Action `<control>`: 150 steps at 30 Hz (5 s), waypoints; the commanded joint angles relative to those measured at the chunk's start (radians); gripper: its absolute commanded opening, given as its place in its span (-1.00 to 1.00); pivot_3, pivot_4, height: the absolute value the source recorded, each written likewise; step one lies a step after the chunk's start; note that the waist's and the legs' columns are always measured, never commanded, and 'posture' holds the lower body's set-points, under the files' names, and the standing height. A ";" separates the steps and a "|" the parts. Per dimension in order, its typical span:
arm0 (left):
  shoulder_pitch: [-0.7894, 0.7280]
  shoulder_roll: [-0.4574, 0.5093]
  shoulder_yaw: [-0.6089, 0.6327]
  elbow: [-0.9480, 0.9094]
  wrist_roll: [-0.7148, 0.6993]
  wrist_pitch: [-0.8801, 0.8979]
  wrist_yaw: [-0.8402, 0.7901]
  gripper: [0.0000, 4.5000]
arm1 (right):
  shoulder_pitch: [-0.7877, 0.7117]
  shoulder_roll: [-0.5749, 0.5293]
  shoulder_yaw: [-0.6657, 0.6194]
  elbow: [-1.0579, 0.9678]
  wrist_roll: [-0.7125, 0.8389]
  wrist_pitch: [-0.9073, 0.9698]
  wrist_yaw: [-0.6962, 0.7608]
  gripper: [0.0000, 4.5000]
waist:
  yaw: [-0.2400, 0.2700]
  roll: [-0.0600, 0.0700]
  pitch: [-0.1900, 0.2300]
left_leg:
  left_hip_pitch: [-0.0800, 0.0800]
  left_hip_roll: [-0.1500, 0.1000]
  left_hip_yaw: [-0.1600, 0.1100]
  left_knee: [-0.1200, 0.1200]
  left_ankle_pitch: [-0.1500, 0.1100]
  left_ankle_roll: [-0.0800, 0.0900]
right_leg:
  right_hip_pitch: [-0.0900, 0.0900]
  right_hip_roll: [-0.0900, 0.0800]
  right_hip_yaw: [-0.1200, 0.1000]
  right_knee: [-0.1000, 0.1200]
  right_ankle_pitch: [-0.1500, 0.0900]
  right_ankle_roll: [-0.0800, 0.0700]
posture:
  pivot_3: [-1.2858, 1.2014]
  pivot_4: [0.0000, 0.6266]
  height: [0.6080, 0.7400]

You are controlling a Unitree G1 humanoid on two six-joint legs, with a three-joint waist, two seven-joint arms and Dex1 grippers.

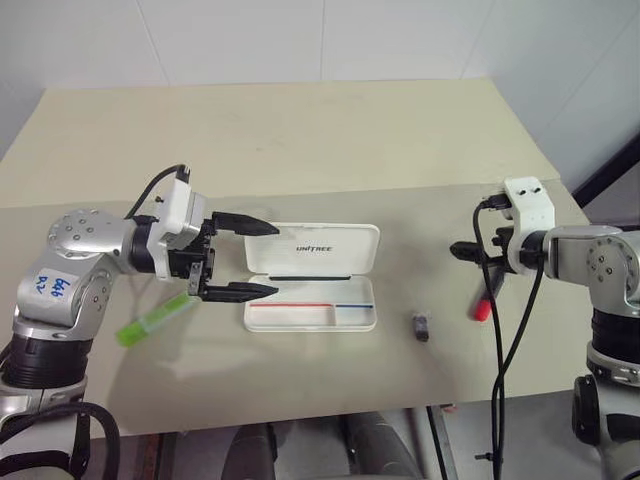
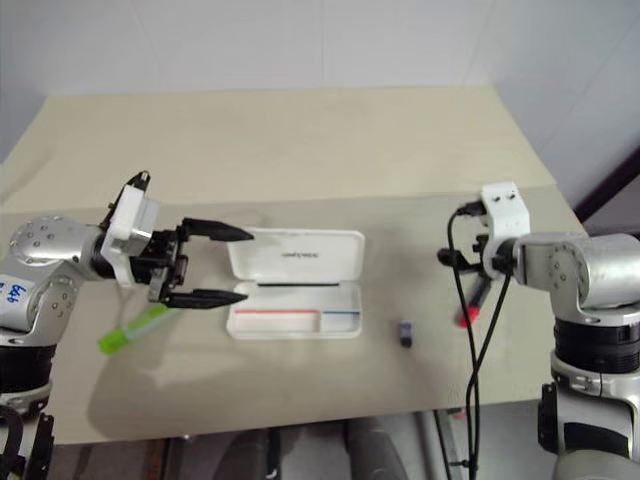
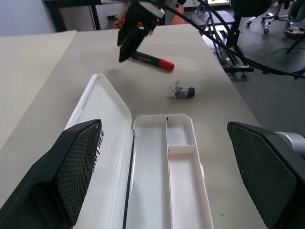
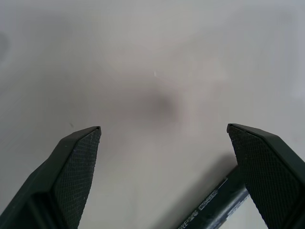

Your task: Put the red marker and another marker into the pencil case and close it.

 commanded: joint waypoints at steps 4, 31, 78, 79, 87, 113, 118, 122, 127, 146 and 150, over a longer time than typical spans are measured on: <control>-0.016 -0.006 0.005 -0.002 -0.001 -0.028 -0.013 0.99 | 0.067 -0.067 -0.073 -0.040 -0.035 -0.036 0.006 1.00 | -0.001 0.000 0.000 | 0.000 0.000 0.000 0.000 0.000 0.000 | 0.000 0.000 0.000 0.000 0.000 0.000 | 0.03 -0.52 1.00; -0.028 -0.005 -0.010 0.010 0.008 -0.036 -0.032 1.00 | 0.268 0.029 -0.197 -0.147 0.072 0.055 -0.060 0.60 | 0.000 0.000 0.000 | 0.001 0.000 0.000 0.001 0.000 0.000 | 0.001 0.001 0.000 0.002 0.001 0.001 | 0.03 -0.52 1.00; 0.086 0.074 0.155 0.276 0.106 -0.294 -0.045 1.00 | 0.032 -0.055 0.113 -0.226 0.329 -0.831 0.698 -0.74 | 0.000 0.000 0.000 | 0.002 0.000 -0.001 0.006 0.001 0.001 | 0.002 0.000 -0.001 0.008 0.001 0.000 | 0.03 -0.52 1.00; 0.094 0.076 0.160 0.271 0.105 -0.294 -0.044 1.00 | 0.036 -0.048 0.132 -0.234 0.325 -0.826 0.691 -0.74 | 0.000 0.000 0.000 | 0.003 0.000 -0.001 0.006 0.001 0.001 | 0.002 0.000 -0.001 0.008 0.001 0.000 | 0.03 -0.52 1.00; 0.146 0.092 0.184 0.227 0.101 -0.289 -0.035 1.00 | 0.055 0.012 0.388 -0.201 0.067 -0.993 0.699 -0.74 | 0.000 0.000 0.000 | 0.002 0.000 0.000 0.005 0.001 0.001 | 0.001 0.000 -0.001 0.008 0.001 -0.001 | 0.03 -0.52 1.00; 0.159 0.081 0.182 0.092 0.081 -0.183 0.019 1.00 | -0.026 0.227 0.619 0.167 -0.433 -1.448 0.730 -0.74 | -0.003 -0.001 0.000 | 0.004 0.000 0.000 0.006 0.001 0.000 | 0.001 0.001 -0.001 0.011 0.001 -0.001 | 0.03 -0.52 1.00; 0.151 0.078 0.176 0.087 0.080 -0.176 0.024 1.00 | -0.040 0.253 0.600 0.194 -0.436 -1.451 0.731 0.13 | -0.002 -0.001 0.000 | 0.005 0.000 0.000 0.005 0.001 0.000 | 0.001 0.001 -0.001 0.012 0.000 -0.001 | 0.03 -0.52 1.00; 0.149 0.078 0.175 0.084 0.078 -0.175 0.026 1.00 | -0.052 0.280 0.564 0.188 -0.404 -1.425 0.720 0.60 | -0.003 -0.001 0.000 | 0.005 0.000 0.000 0.005 0.001 0.000 | 0.001 0.001 -0.001 0.012 0.000 -0.001 | 0.03 -0.52 1.00; 0.153 0.079 0.176 0.074 0.075 -0.171 0.028 1.00 | -0.050 0.328 0.489 0.115 -0.270 -1.290 0.731 0.60 | -0.002 -0.001 0.000 | 0.005 0.000 0.000 0.005 0.001 0.000 | 0.001 0.001 -0.001 0.012 0.000 -0.001 | 0.03 -0.52 1.00; 0.346 0.308 0.197 0.078 0.263 -0.095 0.085 1.00 | 0.006 0.219 0.141 -0.122 0.230 -1.048 0.782 0.98 | -0.003 -0.001 0.000 | 0.008 0.001 0.001 0.003 0.001 0.000 | 0.002 0.000 -0.001 0.012 -0.001 -0.004 | 0.03 -0.52 1.00; 0.388 0.348 0.189 0.056 0.311 0.020 0.147 1.00 | -0.022 0.181 0.101 -0.063 0.210 -1.085 0.776 0.98 | -0.005 -0.001 0.000 | 0.010 0.001 0.002 0.001 0.001 0.000 | 0.002 0.000 -0.001 0.012 -0.002 -0.005 | 0.03 -0.52 1.00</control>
